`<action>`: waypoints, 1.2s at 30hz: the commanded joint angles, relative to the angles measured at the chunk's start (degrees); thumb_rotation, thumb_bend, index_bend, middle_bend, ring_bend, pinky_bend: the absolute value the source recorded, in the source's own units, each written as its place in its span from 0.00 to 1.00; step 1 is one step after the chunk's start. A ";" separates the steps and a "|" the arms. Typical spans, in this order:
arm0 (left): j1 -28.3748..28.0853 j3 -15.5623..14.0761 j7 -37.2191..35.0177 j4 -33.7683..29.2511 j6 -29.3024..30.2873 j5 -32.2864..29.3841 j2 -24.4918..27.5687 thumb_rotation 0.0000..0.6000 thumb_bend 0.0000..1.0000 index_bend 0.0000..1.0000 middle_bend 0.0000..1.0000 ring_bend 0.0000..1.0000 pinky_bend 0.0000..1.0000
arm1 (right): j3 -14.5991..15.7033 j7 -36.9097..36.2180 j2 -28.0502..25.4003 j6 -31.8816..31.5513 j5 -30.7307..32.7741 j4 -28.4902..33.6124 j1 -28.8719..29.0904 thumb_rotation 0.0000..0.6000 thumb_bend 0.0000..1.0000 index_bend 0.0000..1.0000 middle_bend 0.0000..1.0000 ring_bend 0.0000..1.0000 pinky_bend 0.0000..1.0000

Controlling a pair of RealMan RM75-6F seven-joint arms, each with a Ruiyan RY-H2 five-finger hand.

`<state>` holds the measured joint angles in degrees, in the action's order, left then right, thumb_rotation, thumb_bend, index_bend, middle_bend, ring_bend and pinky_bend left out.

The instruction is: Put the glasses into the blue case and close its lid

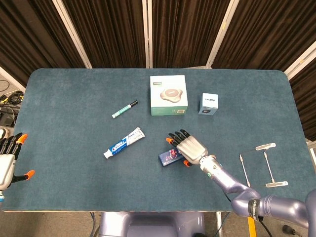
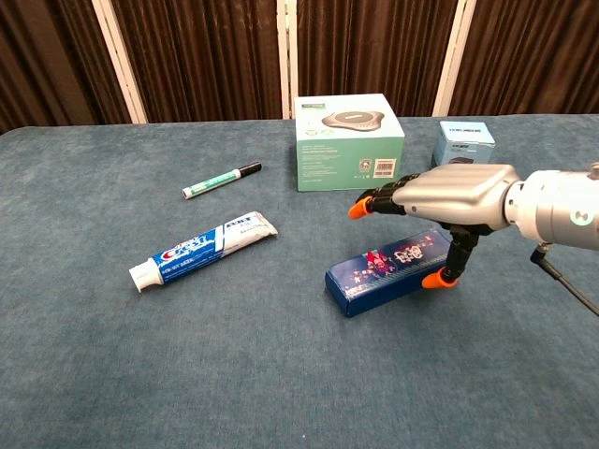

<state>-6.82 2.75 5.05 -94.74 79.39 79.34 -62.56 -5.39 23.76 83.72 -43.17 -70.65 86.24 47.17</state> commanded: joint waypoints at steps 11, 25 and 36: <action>-0.20 0.17 -0.43 0.47 -0.57 -0.60 0.02 1.00 0.00 0.00 0.00 0.00 0.00 | 1.29 -1.15 4.99 0.21 -1.32 -5.91 1.21 1.00 0.21 0.30 0.28 0.15 0.04; -0.11 0.09 -0.51 0.21 -0.31 -0.37 0.16 1.00 0.00 0.00 0.00 0.00 0.00 | 2.33 -3.58 4.31 -2.24 -5.17 -5.75 0.48 1.00 0.20 0.17 0.11 0.08 0.02; 0.74 0.01 -1.82 -0.36 1.89 1.19 1.14 1.00 0.00 0.00 0.00 0.00 0.00 | 1.81 -3.19 -6.80 -16.48 -8.24 7.45 -6.66 1.00 0.00 0.01 0.00 0.00 0.00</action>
<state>-6.27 2.73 3.28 -95.02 80.89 80.28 -61.55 -3.40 21.42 80.79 -53.79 -76.74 89.93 43.80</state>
